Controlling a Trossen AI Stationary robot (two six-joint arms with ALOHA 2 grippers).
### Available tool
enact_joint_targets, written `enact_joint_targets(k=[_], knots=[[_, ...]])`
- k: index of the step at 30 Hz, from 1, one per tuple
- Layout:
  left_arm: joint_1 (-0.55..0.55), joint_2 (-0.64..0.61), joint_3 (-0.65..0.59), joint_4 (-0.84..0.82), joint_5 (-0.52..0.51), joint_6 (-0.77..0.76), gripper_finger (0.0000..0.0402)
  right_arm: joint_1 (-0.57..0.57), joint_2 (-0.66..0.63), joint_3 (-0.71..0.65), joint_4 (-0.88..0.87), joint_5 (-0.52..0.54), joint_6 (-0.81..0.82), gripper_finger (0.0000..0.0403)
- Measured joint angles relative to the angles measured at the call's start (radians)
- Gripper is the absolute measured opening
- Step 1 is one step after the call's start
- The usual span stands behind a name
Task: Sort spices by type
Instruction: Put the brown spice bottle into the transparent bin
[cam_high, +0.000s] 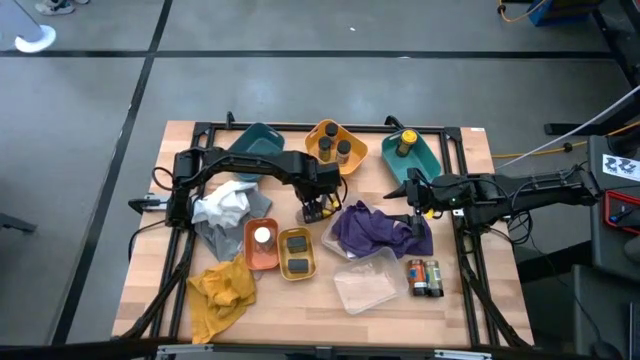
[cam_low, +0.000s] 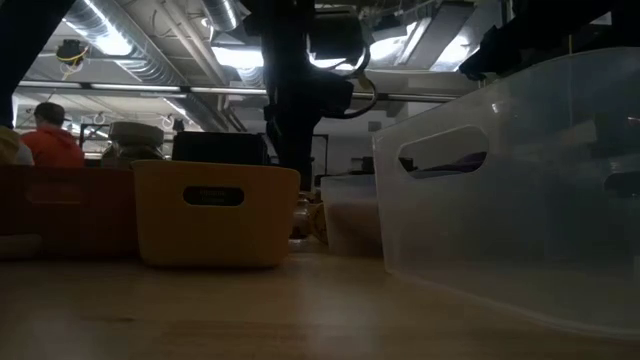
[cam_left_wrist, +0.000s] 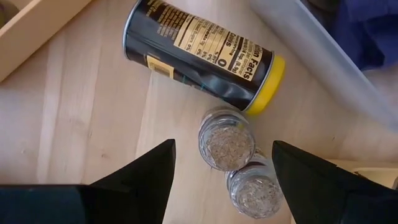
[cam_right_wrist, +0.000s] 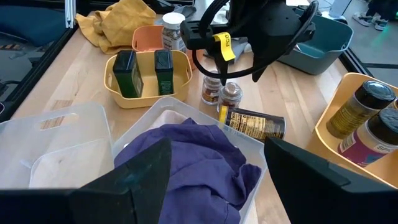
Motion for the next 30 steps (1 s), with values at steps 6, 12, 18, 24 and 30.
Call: enact_joint_targets(k=[6, 12, 18, 24, 30], knots=[[0.000, 0.000, 0.000, 0.000, 0.000, -0.009, 0.0250, 0.000, 0.000, 0.000, 0.000, 0.000, 0.000, 0.0257], [0.000, 0.000, -0.026, 0.031, 0.000, -0.040, 0.0250, 0.000, 0.000, 0.000, 0.000, 0.000, 0.000, 0.0257], [-0.005, 0.001, -0.105, 0.087, 0.000, -0.054, 0.0250, 0.000, 0.000, 0.000, 0.000, 0.000, 0.000, 0.0257], [-0.005, 0.001, -0.148, 0.155, 0.000, -0.044, 0.0250, 0.000, 0.000, 0.000, 0.000, 0.000, 0.000, 0.0257], [-0.004, 0.001, -0.161, 0.203, -0.009, -0.028, 0.0250, 0.000, 0.000, 0.000, 0.001, 0.000, 0.000, 0.0257]])
